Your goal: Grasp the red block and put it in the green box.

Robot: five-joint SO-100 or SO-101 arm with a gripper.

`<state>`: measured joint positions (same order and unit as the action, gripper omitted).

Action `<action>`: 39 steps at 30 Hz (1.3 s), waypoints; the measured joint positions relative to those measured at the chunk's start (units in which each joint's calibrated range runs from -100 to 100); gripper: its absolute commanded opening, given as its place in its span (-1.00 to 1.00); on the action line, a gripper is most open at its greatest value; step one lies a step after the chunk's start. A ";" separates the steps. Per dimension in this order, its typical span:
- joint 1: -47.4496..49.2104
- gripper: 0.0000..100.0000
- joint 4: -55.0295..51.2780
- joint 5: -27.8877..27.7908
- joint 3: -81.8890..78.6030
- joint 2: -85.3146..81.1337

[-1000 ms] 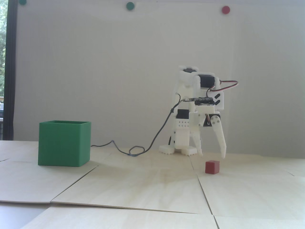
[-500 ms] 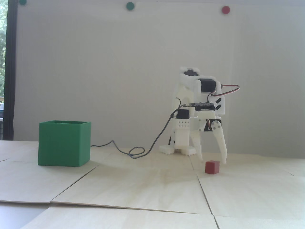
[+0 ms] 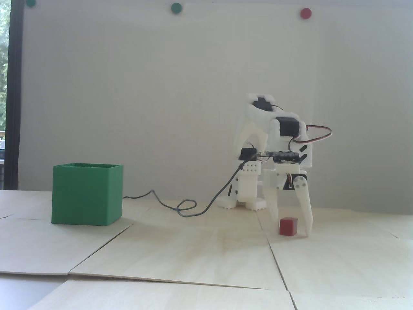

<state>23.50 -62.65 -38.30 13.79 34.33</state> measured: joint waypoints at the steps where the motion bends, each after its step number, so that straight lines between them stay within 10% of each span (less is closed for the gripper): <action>1: 0.46 -0.94 0.25 0.00 1.97 1.16; 26: -0.92 -0.96 2.00 1.18 4.66 -0.42; 39: -33.55 -0.96 -8.99 0.98 4.74 -25.49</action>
<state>-10.05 -71.63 -37.32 18.53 8.84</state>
